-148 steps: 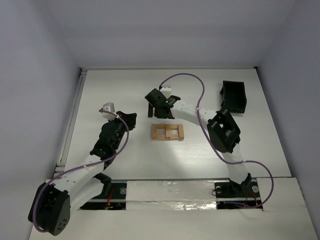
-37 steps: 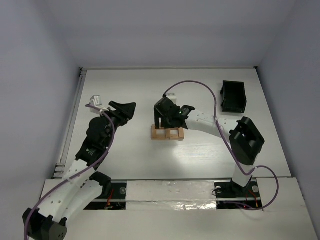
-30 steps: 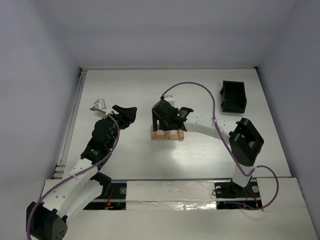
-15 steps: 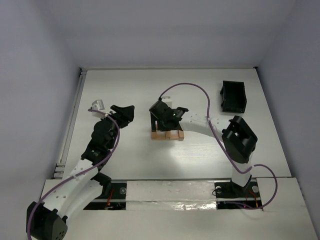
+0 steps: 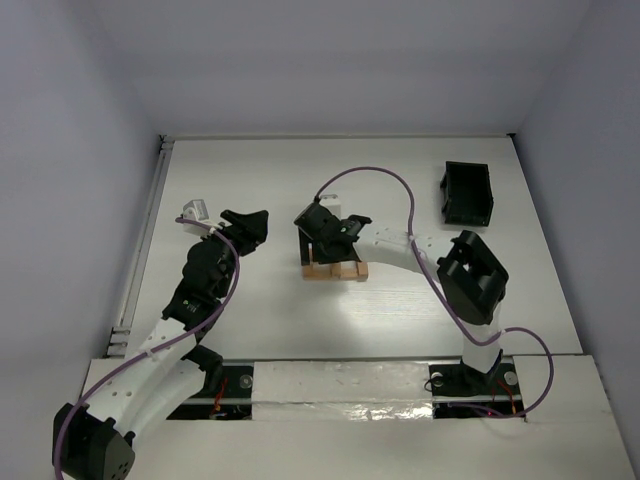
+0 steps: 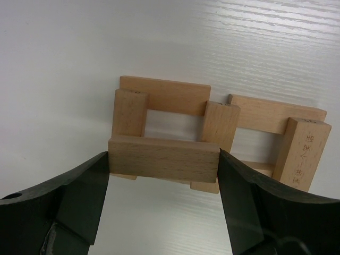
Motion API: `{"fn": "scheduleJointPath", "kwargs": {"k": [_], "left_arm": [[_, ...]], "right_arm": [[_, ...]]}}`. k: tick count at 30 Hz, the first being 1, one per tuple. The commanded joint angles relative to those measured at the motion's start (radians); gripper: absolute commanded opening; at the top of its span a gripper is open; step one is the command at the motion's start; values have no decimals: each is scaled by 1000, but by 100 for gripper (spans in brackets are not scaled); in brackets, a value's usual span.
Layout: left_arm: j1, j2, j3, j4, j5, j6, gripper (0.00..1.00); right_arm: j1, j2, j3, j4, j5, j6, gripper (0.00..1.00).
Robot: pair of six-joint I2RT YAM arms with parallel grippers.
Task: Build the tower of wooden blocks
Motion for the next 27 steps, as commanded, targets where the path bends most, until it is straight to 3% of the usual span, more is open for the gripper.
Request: {"fn": "scheduleJointPath", "kwargs": {"k": [1,27], "left_arm": [[5,-14,-10,52,-7,13,54],[-4,-8,-10,52,-13,11,54]], "right_arm": [[11,4,51,-7,31,12,69],[11,40,72,-28,68,20,69]]}}
